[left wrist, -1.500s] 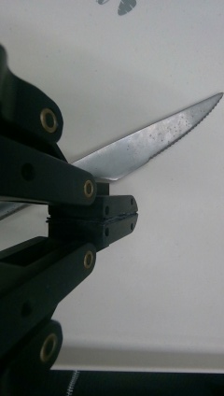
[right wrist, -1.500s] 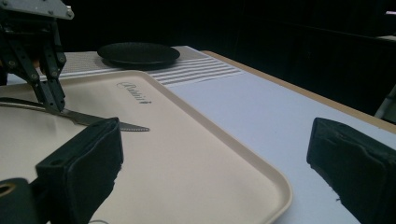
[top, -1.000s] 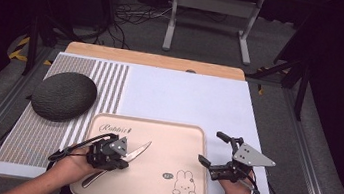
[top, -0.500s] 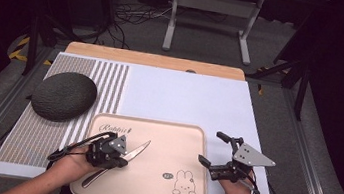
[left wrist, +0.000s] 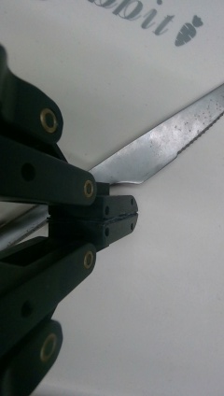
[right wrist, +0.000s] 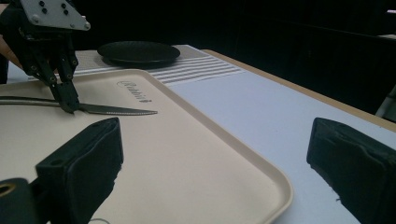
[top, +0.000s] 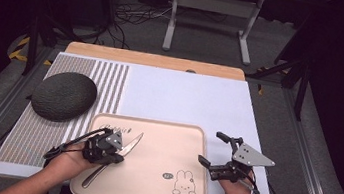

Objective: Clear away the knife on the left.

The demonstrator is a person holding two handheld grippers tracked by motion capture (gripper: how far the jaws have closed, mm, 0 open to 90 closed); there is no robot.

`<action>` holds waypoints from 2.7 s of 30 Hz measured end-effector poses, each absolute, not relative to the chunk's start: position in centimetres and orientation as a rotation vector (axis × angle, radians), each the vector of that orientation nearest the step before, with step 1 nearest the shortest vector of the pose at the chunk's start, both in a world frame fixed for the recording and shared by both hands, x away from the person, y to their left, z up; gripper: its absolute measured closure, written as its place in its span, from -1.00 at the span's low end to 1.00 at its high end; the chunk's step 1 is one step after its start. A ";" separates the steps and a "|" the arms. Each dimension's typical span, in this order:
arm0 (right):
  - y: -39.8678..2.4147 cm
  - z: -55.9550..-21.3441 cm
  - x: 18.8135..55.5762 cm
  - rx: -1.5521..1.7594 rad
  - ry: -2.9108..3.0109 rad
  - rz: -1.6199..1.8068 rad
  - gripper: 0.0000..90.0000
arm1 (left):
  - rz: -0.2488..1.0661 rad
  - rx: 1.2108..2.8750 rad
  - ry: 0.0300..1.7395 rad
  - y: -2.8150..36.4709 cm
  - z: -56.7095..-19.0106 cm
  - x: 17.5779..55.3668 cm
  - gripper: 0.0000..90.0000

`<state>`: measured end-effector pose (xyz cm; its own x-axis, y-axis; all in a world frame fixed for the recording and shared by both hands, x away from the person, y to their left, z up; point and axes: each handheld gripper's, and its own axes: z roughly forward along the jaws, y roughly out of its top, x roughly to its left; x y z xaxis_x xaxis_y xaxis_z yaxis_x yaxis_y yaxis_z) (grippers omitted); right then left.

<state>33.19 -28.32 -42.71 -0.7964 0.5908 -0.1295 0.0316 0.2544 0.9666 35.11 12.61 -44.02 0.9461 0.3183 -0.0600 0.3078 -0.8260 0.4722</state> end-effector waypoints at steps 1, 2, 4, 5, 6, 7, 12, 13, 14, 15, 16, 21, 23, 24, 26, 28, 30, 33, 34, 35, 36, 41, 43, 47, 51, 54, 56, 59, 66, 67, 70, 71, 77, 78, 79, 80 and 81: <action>-28.3 -42.7 33.2 0.564 2.059 1.570 -0.91 | 0.030 2.610 0.452 12.7 -44.0 35.1 1.00; -28.3 -42.7 33.2 0.564 2.059 1.569 -0.91 | 0.036 2.607 0.451 12.8 -44.0 35.2 1.00; -28.3 -42.7 33.2 0.564 2.060 1.568 -0.91 | 0.041 2.609 0.468 13.1 -44.0 35.2 1.00; -28.3 -42.7 33.2 0.564 2.059 1.569 -0.91 | 0.046 2.616 0.467 13.3 -44.0 35.3 1.00; -28.3 -42.7 33.2 0.565 2.059 1.569 -0.91 | 0.046 2.608 0.476 13.4 -44.0 35.3 1.00; -28.3 -42.7 33.2 0.565 2.059 1.569 -0.91 | 0.045 2.611 0.477 13.6 -44.0 35.3 1.00; -28.3 -42.7 33.2 0.562 2.061 1.565 -0.91 | 0.050 2.594 0.505 14.3 -44.1 35.3 1.00; -28.3 -42.7 33.2 0.561 2.065 1.564 -0.91 | 0.051 2.599 0.504 14.5 -44.1 35.4 1.00; -28.3 -42.8 33.2 0.561 2.066 1.563 -0.91 | 0.051 2.592 0.514 14.6 -44.1 35.3 1.00; -28.2 -42.8 33.2 0.560 2.066 1.562 -0.91 | 0.050 2.594 0.519 14.8 -44.1 35.3 1.00; -28.2 -42.8 33.2 0.563 2.066 1.562 -0.91 | 0.052 2.592 0.527 14.9 -44.1 35.3 1.00; -28.2 -42.8 33.2 0.567 2.068 1.563 -0.91 | 0.052 2.591 0.541 15.4 -44.1 35.3 1.00; -28.2 -42.8 33.3 0.565 2.067 1.562 -0.91 | 0.057 2.588 0.542 15.7 -44.1 35.3 1.00; -28.2 -42.8 33.3 0.565 2.068 1.561 -0.91 | 0.055 2.588 0.548 15.8 -44.1 35.3 1.00; -28.2 -42.8 33.3 0.568 2.068 1.562 -0.91 | 0.057 2.588 0.556 16.0 -44.1 35.3 1.00; -28.2 -42.9 33.3 0.568 2.068 1.563 -0.91 | 0.057 2.587 0.557 16.1 -44.1 35.3 1.00; -28.2 -42.9 33.3 0.568 2.069 1.561 -0.91 | 0.058 2.588 0.564 16.3 -44.1 35.2 1.00; -28.2 -42.9 33.3 0.568 2.070 1.560 -0.91 | 0.058 2.585 0.568 16.6 -44.1 35.2 1.00; -28.2 -42.9 33.3 0.568 2.070 1.560 -0.91 | 0.056 2.585 0.574 16.6 -44.1 35.1 1.00; -28.2 -42.9 33.3 0.569 2.070 1.561 -0.91 | 0.056 2.585 0.574 16.6 -44.1 35.1 1.00; -28.2 -42.9 33.3 0.569 2.070 1.560 -0.91 | 0.059 2.584 0.572 16.8 -44.1 35.2 1.00; -28.1 -42.9 33.3 0.571 2.070 1.561 -0.91 | 0.055 2.583 0.580 16.9 -44.1 35.1 1.00; -28.2 -42.9 33.3 0.569 2.070 1.560 -0.91 | 0.057 2.583 0.583 17.0 -44.1 35.2 1.00; -28.2 -42.9 33.3 0.565 2.068 1.560 -0.91 | 0.056 2.582 0.596 17.4 -44.1 35.1 1.00; -28.1 -42.9 33.3 0.571 2.071 1.560 -0.91 | 0.056 2.583 0.603 17.5 -44.1 35.1 1.00; -28.1 -42.9 33.3 0.570 2.070 1.562 -0.91 | 0.057 2.580 0.608 17.6 -44.1 35.1 1.00; -28.1 -42.9 33.3 0.570 2.071 1.562 -0.91 | 0.056 2.579 0.612 17.7 -44.1 35.1 1.00; -28.1 -43.0 33.3 0.570 2.071 1.563 -0.91 | 0.054 2.581 0.612 17.7 -44.1 35.1 1.00; -28.1 -42.9 33.3 0.570 2.072 1.562 -0.91 | 0.075 2.573 0.584 17.6 -43.8 34.9 0.83; -28.1 -42.9 33.3 0.570 2.072 1.562 -0.91 | 0.082 2.567 0.577 17.6 -43.7 34.9 0.80; -28.0 -42.9 33.3 0.567 2.075 1.560 -0.91 | 0.080 2.506 0.575 17.7 -43.1 34.8 0.51; -28.0 -42.9 33.3 0.566 2.074 1.560 -0.91 | 0.080 2.506 0.575 17.7 -43.1 34.8 0.40; -28.1 -42.9 33.2 0.566 2.074 1.561 -0.91 | -0.020 2.368 0.571 18.1 -41.8 35.1 -0.20; -28.1 -42.9 33.2 0.565 2.074 1.561 -0.91 | -0.020 2.349 0.564 18.2 -41.6 35.1 -0.27; -28.1 -42.9 33.2 0.564 2.075 1.561 -0.91 | -0.011 2.328 0.563 18.3 -41.5 35.1 -0.37; -28.1 -42.9 33.2 0.563 2.075 1.561 -0.91 | 0.002 2.312 0.569 18.3 -41.3 35.0 -0.49; -28.1 -42.9 33.2 0.564 2.074 1.562 -0.91 | 0.021 2.299 0.566 18.5 -41.1 35.0 -0.59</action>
<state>33.20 -28.06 -42.89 -0.8001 0.5859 -0.1286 0.0384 0.2639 0.9638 35.02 18.45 -41.15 0.9017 0.4047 -0.1523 0.3922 -0.6172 0.6821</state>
